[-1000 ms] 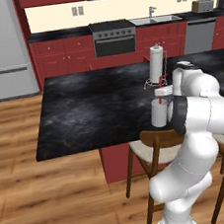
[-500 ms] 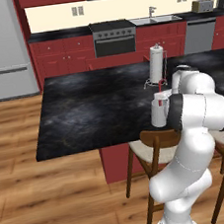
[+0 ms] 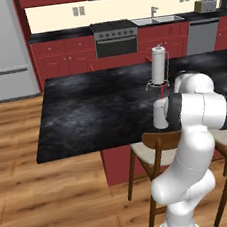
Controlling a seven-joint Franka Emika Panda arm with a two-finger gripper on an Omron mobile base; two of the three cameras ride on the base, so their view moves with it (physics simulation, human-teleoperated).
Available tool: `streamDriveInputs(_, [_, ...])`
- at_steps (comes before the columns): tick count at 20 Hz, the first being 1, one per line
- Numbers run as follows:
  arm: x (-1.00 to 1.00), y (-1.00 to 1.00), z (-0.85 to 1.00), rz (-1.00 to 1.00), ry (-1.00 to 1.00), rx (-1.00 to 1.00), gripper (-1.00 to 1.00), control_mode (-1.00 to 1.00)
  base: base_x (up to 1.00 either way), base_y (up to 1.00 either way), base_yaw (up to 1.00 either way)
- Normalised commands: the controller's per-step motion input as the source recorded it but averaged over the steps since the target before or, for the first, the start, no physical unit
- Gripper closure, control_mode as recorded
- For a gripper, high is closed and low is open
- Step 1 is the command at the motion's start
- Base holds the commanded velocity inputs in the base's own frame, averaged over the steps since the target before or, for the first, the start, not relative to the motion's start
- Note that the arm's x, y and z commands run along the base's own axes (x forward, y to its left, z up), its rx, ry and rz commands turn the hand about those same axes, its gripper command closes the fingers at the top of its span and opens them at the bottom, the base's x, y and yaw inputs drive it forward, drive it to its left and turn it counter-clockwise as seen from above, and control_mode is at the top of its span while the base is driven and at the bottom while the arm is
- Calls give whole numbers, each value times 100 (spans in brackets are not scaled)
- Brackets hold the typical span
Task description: Take a straw from the drawer in front and place it inside the glass cup on the dining counter.
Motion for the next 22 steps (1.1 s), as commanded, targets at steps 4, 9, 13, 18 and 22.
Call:
streamDriveInputs(4, [0,0,-11,0,0,0,-100,-100,0,0,0])
streamDriveInputs(9, [-7,0,1,-1,0,0,-100,-100,0,0,0])
streamDriveInputs(13, [-11,0,27,-4,0,0,-100,-100,0,0,0])
streamDriveInputs(18, [-19,0,52,-1,2,0,-100,-100,0,0,0])
streamDriveInputs(22, [-39,0,48,0,13,0,-100,-100,0,0,0])
